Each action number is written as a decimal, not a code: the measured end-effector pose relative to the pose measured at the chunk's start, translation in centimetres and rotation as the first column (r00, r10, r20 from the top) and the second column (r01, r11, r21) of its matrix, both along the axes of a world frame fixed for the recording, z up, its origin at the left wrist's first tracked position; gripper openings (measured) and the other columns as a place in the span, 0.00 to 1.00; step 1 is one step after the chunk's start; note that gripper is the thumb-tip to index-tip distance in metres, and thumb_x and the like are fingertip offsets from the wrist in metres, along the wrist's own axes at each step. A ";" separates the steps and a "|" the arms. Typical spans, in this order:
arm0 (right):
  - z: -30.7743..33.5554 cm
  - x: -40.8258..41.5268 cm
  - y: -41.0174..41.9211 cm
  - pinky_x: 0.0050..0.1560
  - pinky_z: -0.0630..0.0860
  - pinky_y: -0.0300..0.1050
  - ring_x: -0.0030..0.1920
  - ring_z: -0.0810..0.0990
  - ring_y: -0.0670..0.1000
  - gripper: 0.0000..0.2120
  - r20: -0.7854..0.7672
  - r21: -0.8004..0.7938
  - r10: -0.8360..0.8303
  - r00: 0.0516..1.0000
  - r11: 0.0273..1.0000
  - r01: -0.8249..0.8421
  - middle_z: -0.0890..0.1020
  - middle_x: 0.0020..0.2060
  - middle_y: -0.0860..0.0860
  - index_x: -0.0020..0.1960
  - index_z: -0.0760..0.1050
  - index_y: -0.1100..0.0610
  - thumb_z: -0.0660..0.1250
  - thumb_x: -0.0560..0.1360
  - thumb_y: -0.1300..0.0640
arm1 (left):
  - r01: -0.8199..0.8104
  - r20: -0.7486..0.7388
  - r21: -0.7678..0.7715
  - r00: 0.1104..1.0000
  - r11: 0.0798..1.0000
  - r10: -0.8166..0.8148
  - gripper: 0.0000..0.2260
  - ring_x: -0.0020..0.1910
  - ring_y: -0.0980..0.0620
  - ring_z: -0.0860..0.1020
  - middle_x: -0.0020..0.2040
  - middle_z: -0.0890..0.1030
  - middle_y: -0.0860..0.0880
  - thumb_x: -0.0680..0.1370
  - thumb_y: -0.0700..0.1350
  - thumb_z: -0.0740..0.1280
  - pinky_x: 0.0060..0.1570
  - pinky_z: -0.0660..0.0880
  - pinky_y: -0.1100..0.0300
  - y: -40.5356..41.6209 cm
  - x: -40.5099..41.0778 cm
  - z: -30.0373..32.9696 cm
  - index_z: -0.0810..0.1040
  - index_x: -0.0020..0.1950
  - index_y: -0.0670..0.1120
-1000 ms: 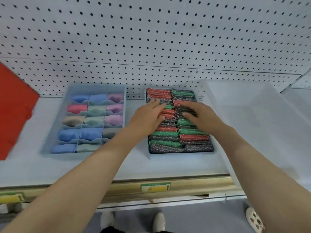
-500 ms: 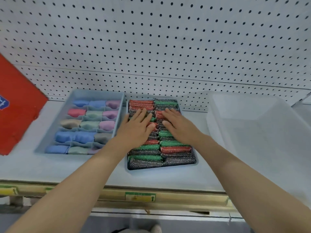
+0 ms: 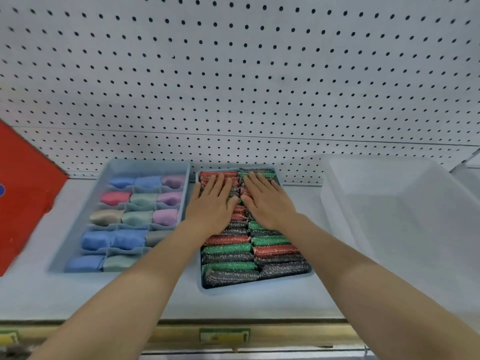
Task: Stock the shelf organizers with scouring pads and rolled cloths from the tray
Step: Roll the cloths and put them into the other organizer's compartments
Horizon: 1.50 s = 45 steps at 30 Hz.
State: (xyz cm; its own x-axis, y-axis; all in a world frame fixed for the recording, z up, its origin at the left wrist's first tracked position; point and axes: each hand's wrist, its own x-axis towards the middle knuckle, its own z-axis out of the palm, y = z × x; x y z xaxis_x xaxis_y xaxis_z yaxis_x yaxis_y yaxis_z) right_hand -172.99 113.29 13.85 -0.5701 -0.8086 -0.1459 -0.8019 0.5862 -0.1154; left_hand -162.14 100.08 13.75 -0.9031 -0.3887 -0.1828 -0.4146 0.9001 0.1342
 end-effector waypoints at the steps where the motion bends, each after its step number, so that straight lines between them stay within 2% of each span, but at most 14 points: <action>1: -0.4 0.0 -0.1 0.79 0.43 0.51 0.79 0.41 0.48 0.30 -0.005 0.003 -0.009 1.000 1.000 0.009 0.45 0.80 0.48 0.81 0.42 0.51 0.39 0.83 0.40 | 0.002 0.007 0.002 1.000 1.000 -0.002 0.27 0.79 0.51 0.36 0.80 0.37 0.51 0.83 0.59 0.38 0.77 0.37 0.47 -0.1 0.0 -0.2 0.38 0.80 0.52; 6: 0.7 -1.2 -0.4 0.78 0.48 0.52 0.79 0.49 0.48 0.27 0.037 -0.072 -0.038 0.999 0.997 0.041 0.53 0.80 0.46 0.80 0.50 0.49 0.41 0.84 0.41 | 0.002 -0.035 0.007 0.999 1.000 -0.002 0.26 0.79 0.51 0.38 0.81 0.40 0.51 0.83 0.59 0.39 0.77 0.36 0.47 -0.9 -0.8 0.0 0.40 0.81 0.54; 8: 0.9 -1.8 -0.7 0.78 0.46 0.51 0.79 0.48 0.48 0.27 0.010 -0.113 -0.066 0.998 0.991 0.066 0.52 0.80 0.47 0.81 0.49 0.49 0.43 0.84 0.42 | -0.011 -0.075 -0.012 0.997 1.000 0.011 0.25 0.80 0.50 0.39 0.81 0.41 0.51 0.84 0.59 0.39 0.77 0.36 0.46 -1.2 -1.5 0.0 0.41 0.81 0.55; 12: -0.7 -1.3 -0.9 0.79 0.43 0.51 0.79 0.45 0.47 0.28 -0.006 -0.053 -0.067 0.998 0.996 0.067 0.49 0.80 0.46 0.81 0.45 0.49 0.41 0.83 0.40 | -0.013 -0.040 0.006 0.999 1.000 0.013 0.26 0.79 0.51 0.38 0.81 0.40 0.50 0.84 0.58 0.39 0.75 0.33 0.47 -1.4 -2.2 -0.9 0.41 0.81 0.54; 16: -1.0 -1.7 -1.0 0.79 0.43 0.51 0.79 0.45 0.47 0.29 0.005 -0.053 -0.074 0.997 0.996 0.074 0.49 0.80 0.46 0.81 0.45 0.49 0.40 0.83 0.40 | -0.013 -0.039 0.010 0.999 1.000 0.014 0.26 0.79 0.51 0.38 0.81 0.40 0.50 0.83 0.58 0.38 0.76 0.34 0.46 -1.5 -2.4 -1.0 0.41 0.81 0.54; 23: 0.5 0.3 2.0 0.78 0.43 0.56 0.79 0.43 0.48 0.29 0.212 -0.146 -0.099 0.972 0.981 0.132 0.48 0.80 0.46 0.80 0.47 0.44 0.45 0.82 0.37 | 0.039 -0.059 0.088 0.998 0.995 -0.034 0.26 0.78 0.52 0.34 0.80 0.35 0.52 0.83 0.61 0.39 0.76 0.34 0.47 -0.7 1.3 0.2 0.39 0.80 0.56; 27: -0.8 3.1 3.1 0.78 0.41 0.55 0.79 0.40 0.49 0.30 0.004 -0.040 -0.126 0.992 0.991 0.126 0.44 0.80 0.47 0.80 0.43 0.45 0.41 0.82 0.37 | 0.071 -0.007 0.030 0.997 0.997 -0.071 0.28 0.78 0.51 0.33 0.79 0.33 0.51 0.83 0.61 0.39 0.77 0.36 0.44 1.4 3.1 -0.5 0.36 0.80 0.54; 31: -0.4 2.8 2.7 0.78 0.41 0.55 0.79 0.39 0.49 0.30 0.018 -0.003 -0.125 0.992 0.992 0.125 0.43 0.80 0.47 0.80 0.42 0.45 0.42 0.82 0.36 | 0.091 0.009 0.012 0.996 0.996 -0.091 0.28 0.78 0.50 0.32 0.80 0.34 0.50 0.82 0.62 0.39 0.76 0.36 0.43 0.9 2.7 -0.9 0.35 0.80 0.54; 34: 0.6 2.9 3.7 0.78 0.46 0.58 0.80 0.43 0.49 0.28 0.164 -0.111 -0.120 0.979 0.984 0.139 0.48 0.80 0.49 0.80 0.51 0.43 0.49 0.82 0.37 | 0.130 -0.013 0.120 0.991 0.984 -0.130 0.29 0.79 0.51 0.35 0.81 0.37 0.50 0.82 0.64 0.43 0.77 0.37 0.44 0.3 3.2 0.1 0.40 0.80 0.56; 37: 1.6 4.6 6.1 0.78 0.50 0.57 0.79 0.50 0.49 0.23 0.305 -0.300 -0.131 0.943 0.927 0.226 0.57 0.79 0.48 0.74 0.67 0.40 0.61 0.79 0.39 | 0.213 -0.227 0.296 0.963 0.931 -0.148 0.29 0.80 0.52 0.40 0.81 0.44 0.49 0.81 0.63 0.53 0.77 0.41 0.44 0.7 5.5 1.2 0.50 0.80 0.59; 39: 2.1 6.1 7.8 0.77 0.52 0.53 0.79 0.52 0.47 0.20 0.403 -0.342 -0.147 0.903 0.892 0.297 0.63 0.77 0.46 0.68 0.74 0.39 0.67 0.76 0.41 | 0.263 -0.317 0.412 0.939 0.872 -0.134 0.28 0.80 0.53 0.41 0.81 0.47 0.50 0.79 0.63 0.59 0.76 0.40 0.45 1.5 7.2 1.8 0.57 0.79 0.61; 42: 2.2 7.5 9.4 0.76 0.54 0.47 0.77 0.56 0.44 0.16 0.476 -0.385 -0.161 0.865 0.846 0.370 0.68 0.74 0.44 0.60 0.80 0.38 0.73 0.73 0.43 | 0.295 -0.290 0.472 0.942 0.831 -0.170 0.30 0.80 0.53 0.40 0.81 0.50 0.50 0.73 0.70 0.61 0.75 0.38 0.44 2.2 9.1 1.5 0.65 0.75 0.63; 45: 2.0 8.1 10.1 0.76 0.59 0.52 0.76 0.59 0.44 0.13 0.462 -0.419 -0.187 0.867 0.815 0.399 0.70 0.73 0.44 0.56 0.82 0.38 0.74 0.72 0.45 | 0.300 -0.240 0.471 0.949 0.830 -0.206 0.34 0.80 0.51 0.39 0.81 0.50 0.50 0.68 0.76 0.59 0.74 0.37 0.40 1.8 10.1 0.8 0.68 0.72 0.65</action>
State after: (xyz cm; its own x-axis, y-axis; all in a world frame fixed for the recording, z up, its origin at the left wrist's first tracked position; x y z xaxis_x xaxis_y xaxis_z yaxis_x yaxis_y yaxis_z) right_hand -164.86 123.41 15.84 -0.7737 -0.6324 -0.0383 -0.4269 0.5650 -0.7061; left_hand -152.07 101.91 14.57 -0.9917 -0.0416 -0.1213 -0.1100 0.7627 0.6374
